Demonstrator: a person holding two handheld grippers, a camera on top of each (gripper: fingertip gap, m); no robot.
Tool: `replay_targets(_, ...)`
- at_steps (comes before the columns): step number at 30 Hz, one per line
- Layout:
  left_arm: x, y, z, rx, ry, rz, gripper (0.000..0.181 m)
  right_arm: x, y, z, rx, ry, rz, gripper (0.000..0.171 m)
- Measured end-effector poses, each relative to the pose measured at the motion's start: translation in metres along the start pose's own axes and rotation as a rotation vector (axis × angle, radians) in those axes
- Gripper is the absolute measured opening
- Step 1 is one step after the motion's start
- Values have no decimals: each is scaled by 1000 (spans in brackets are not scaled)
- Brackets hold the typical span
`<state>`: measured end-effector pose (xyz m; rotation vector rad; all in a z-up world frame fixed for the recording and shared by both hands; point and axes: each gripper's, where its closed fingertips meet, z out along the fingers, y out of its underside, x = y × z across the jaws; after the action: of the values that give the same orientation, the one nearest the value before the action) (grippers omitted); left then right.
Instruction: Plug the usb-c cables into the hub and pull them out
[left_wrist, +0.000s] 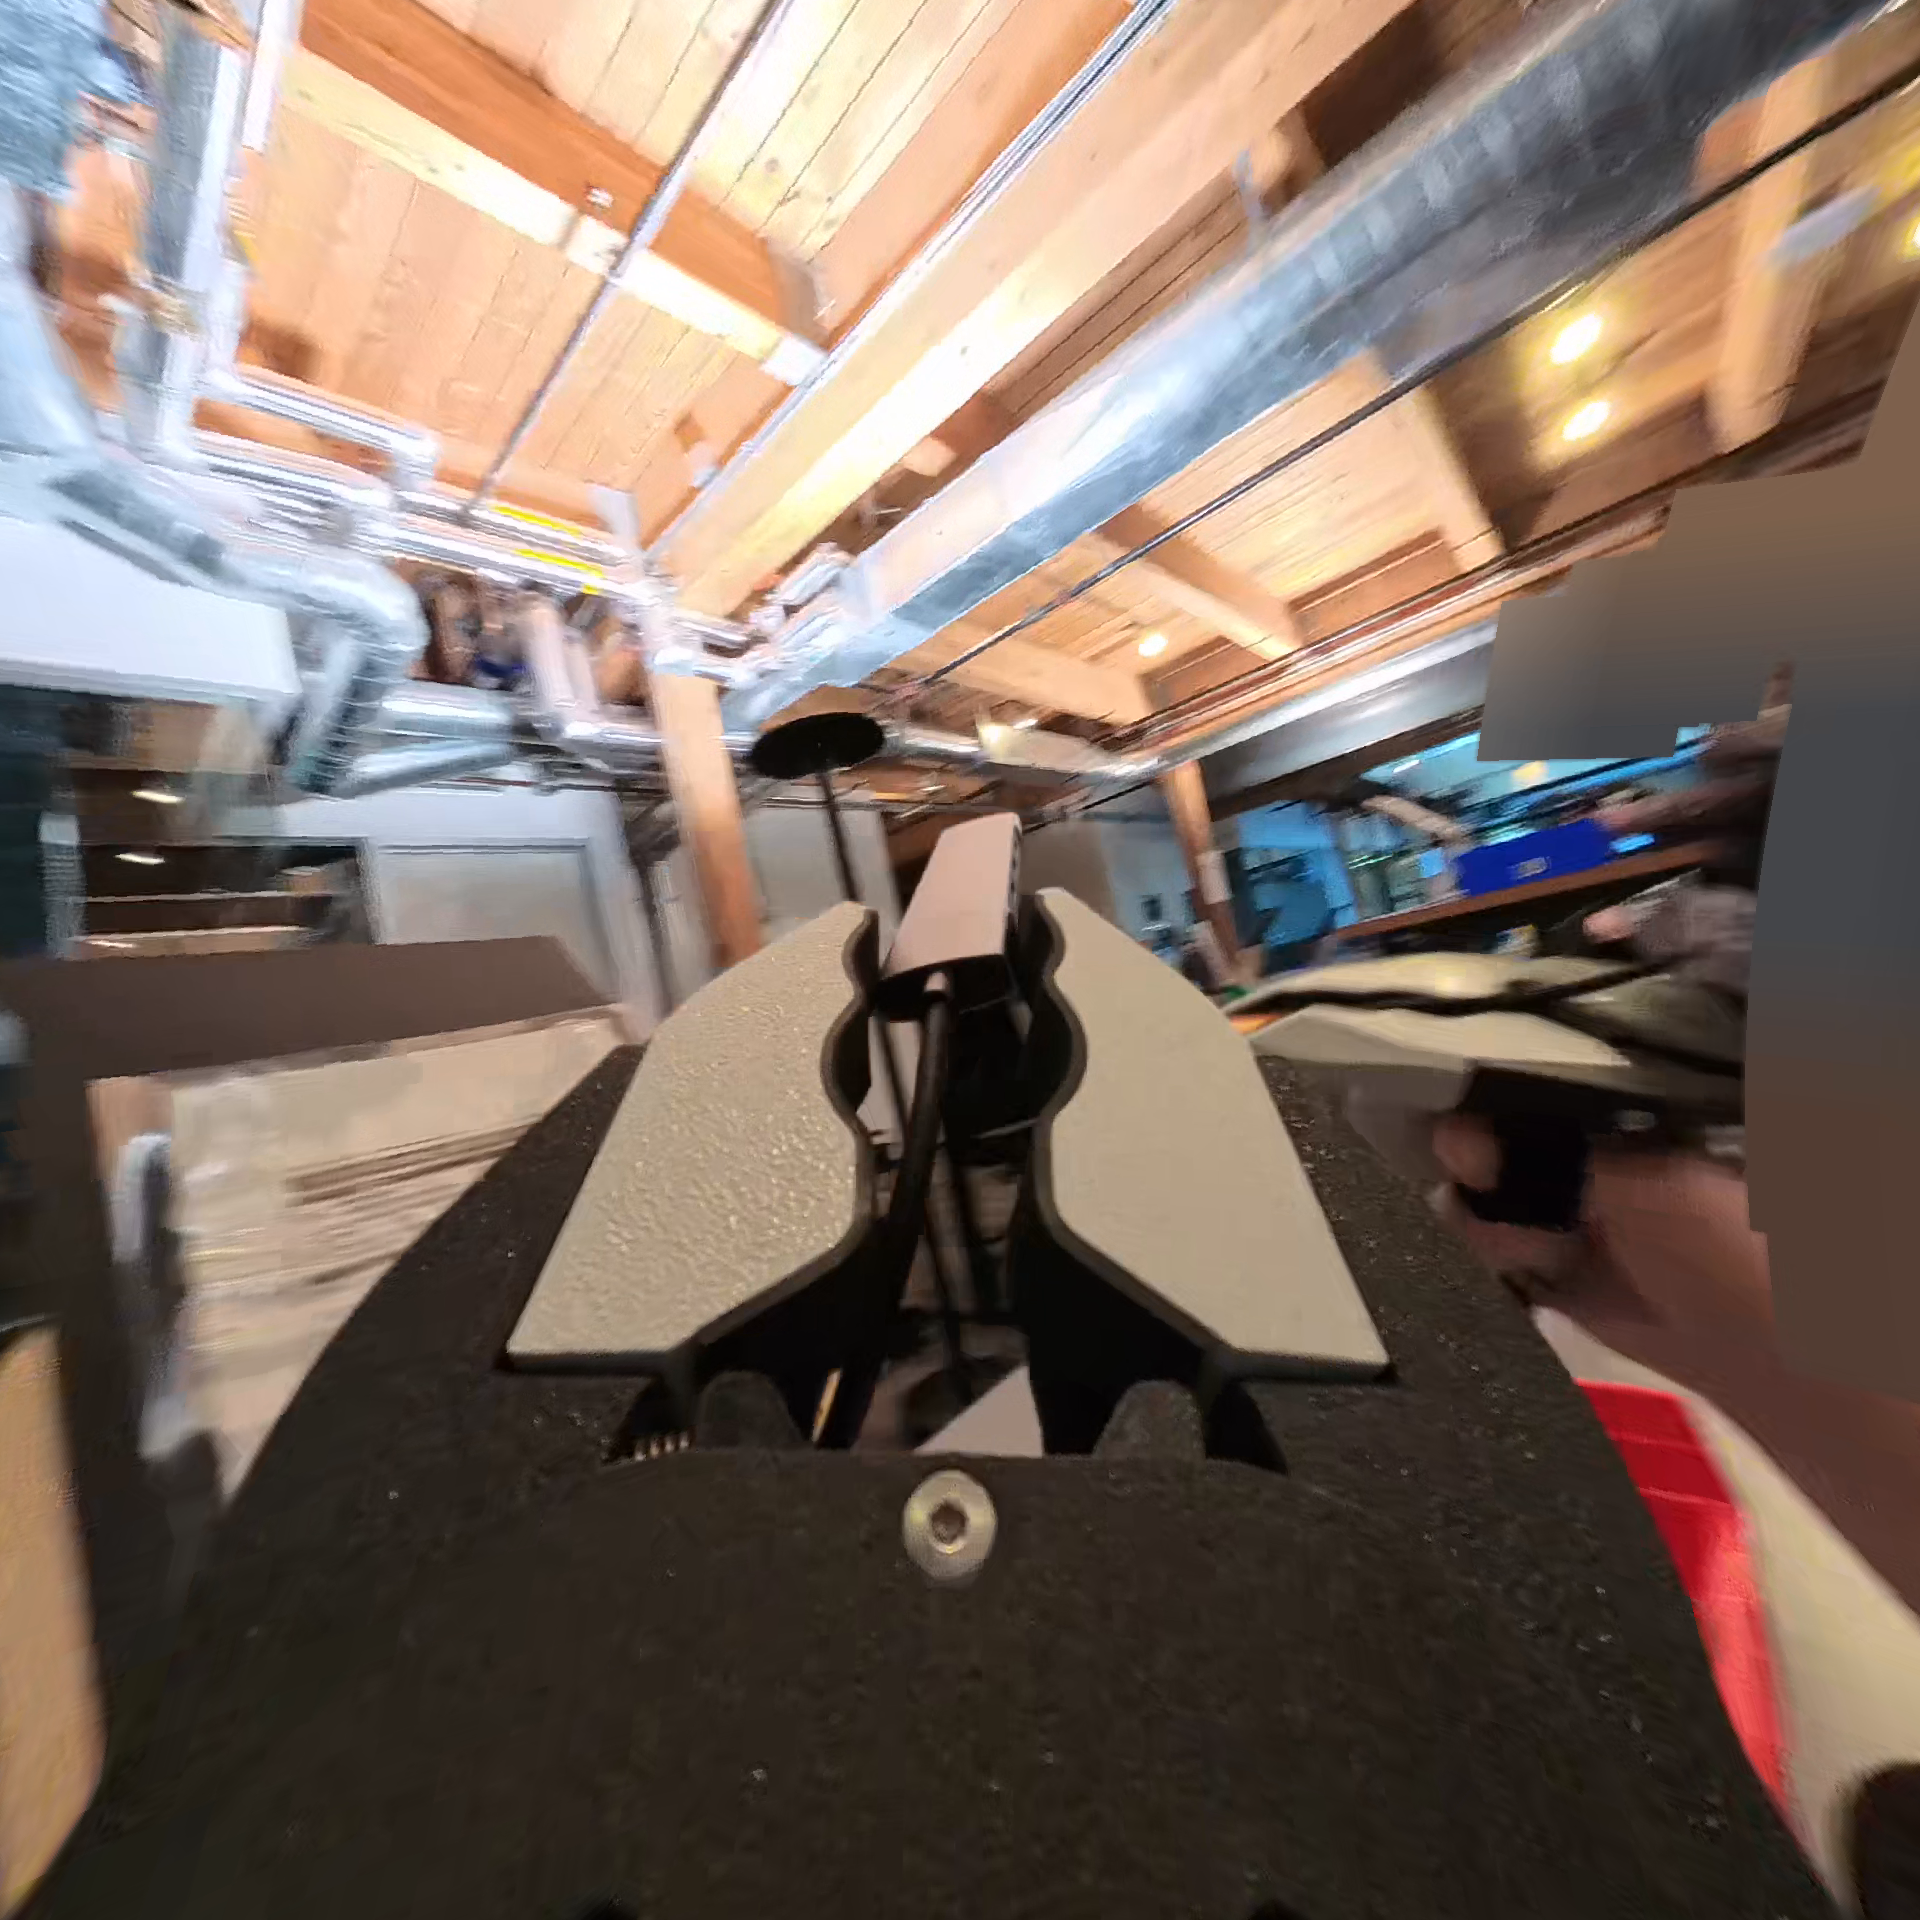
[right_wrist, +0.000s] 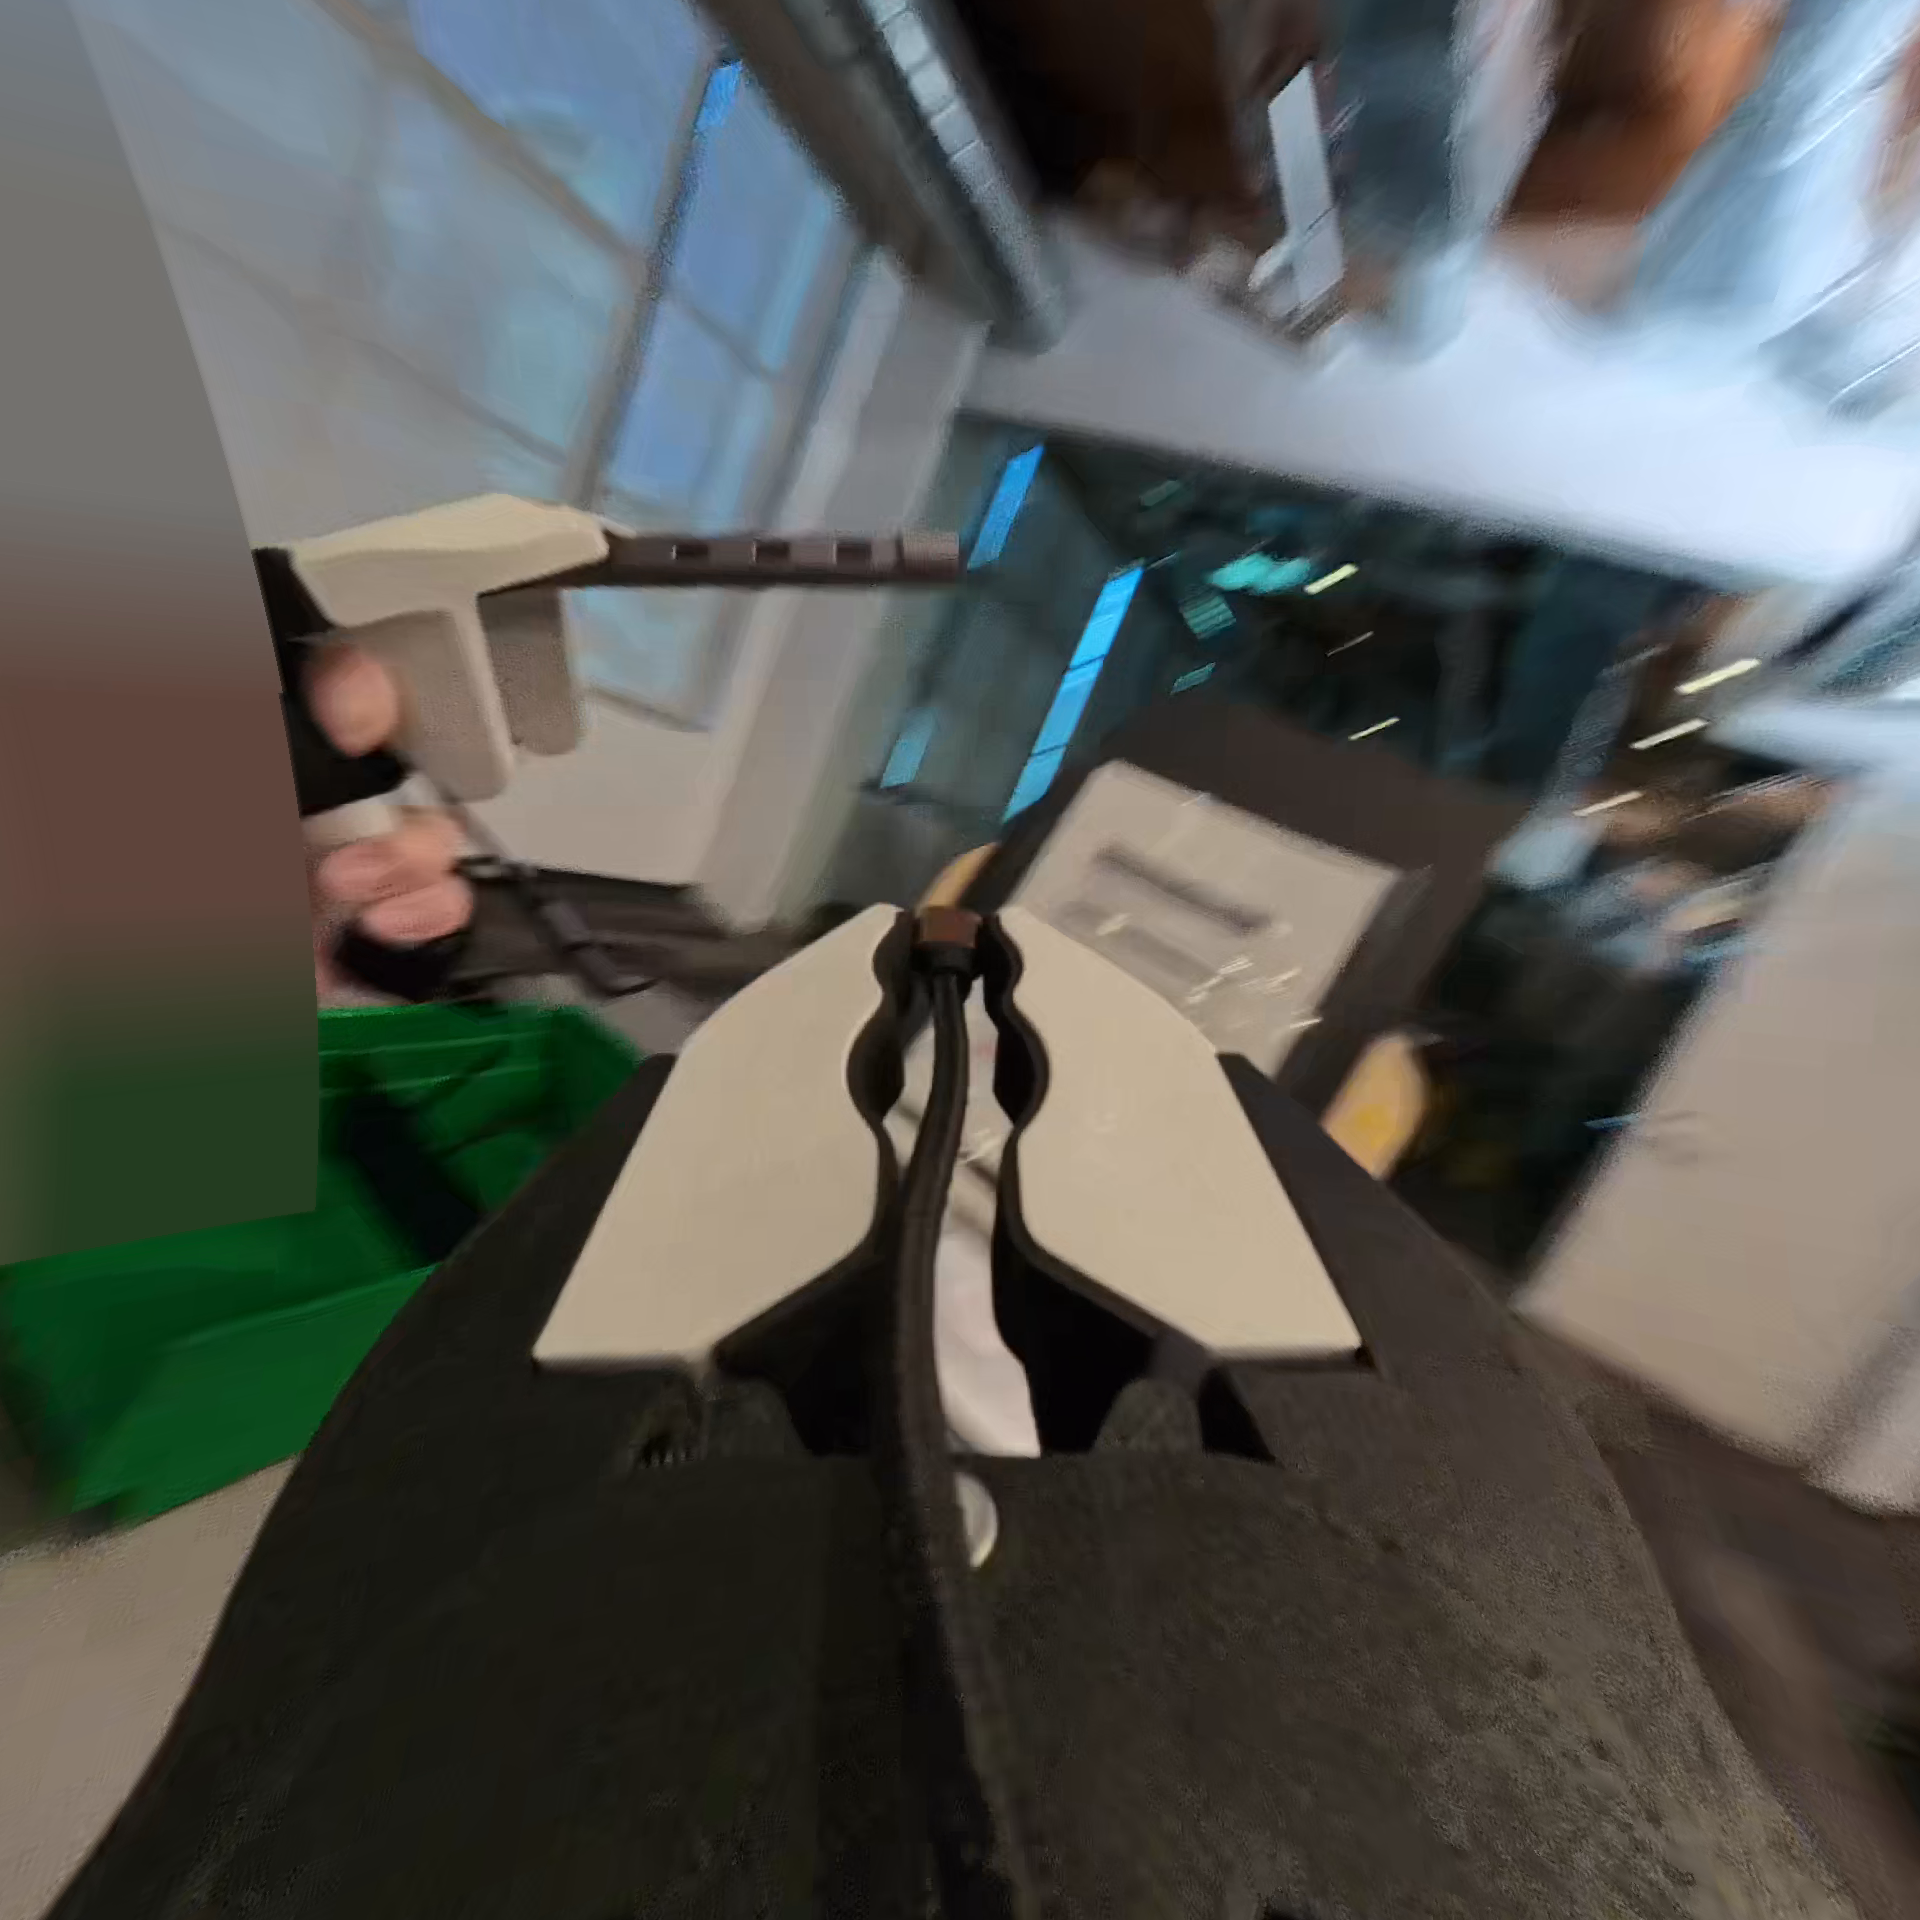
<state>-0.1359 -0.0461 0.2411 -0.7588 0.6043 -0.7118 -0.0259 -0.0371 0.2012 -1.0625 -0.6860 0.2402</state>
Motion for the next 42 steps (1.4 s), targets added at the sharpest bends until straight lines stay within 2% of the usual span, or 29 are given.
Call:
replay_targets(4, 8, -6, -2, 17, 132, -196, 24, 13, 13, -23, -66, -302, 502, 12)
replay_targets(8, 10, -6, -2, 13, 206, -291, 24, 32, 51, -42, -169, -381, 794, 12)
replay_targets(10, 9, -5, -2, 3, 218, -293, 24, 32, 88, -50, -293, -402, 895, 12)
replay_targets(12, 7, -5, -2, -10, 216, -276, 24, 28, 134, -66, -495, -375, 934, 13)
replay_targets(15, 6, -5, -3, -26, 223, -256, 24, 15, 174, -88, -685, -391, 969, 13)
replay_targets(19, 2, -6, -5, -32, 220, -265, 24, 10, 235, -121, -1013, -330, 932, 14)
replay_targets(21, -1, -7, -7, -29, 218, -266, 24, 7, 255, -135, -1120, -316, 927, 15)
replay_targets(25, -7, -11, -11, -25, 202, -266, 24, -5, 264, -154, -1202, -323, 997, 31)
replay_targets(27, -10, -12, -12, -21, 196, -268, 24, -6, 265, -169, -1265, -314, 985, 33)
replay_targets(31, -12, -14, -14, -14, 188, -271, 24, 11, 255, -187, -1260, -240, 930, 32)
replay_targets(34, -12, -14, -14, -15, 186, -269, 24, 40, 246, -180, -1156, -159, 782, 32)
replay_targets(36, -11, -13, -13, -18, 187, -266, 24, 66, 248, -167, -1053, -67, 606, 34)
replay_targets(38, -8, -12, -12, -30, 195, -264, 24, 85, 260, -162, -1021, 29, 448, 30)
replay_targets(42, -2, -7, -9, -62, 205, -241, 24, 76, 306, -174, -1178, 72, 374, 25)
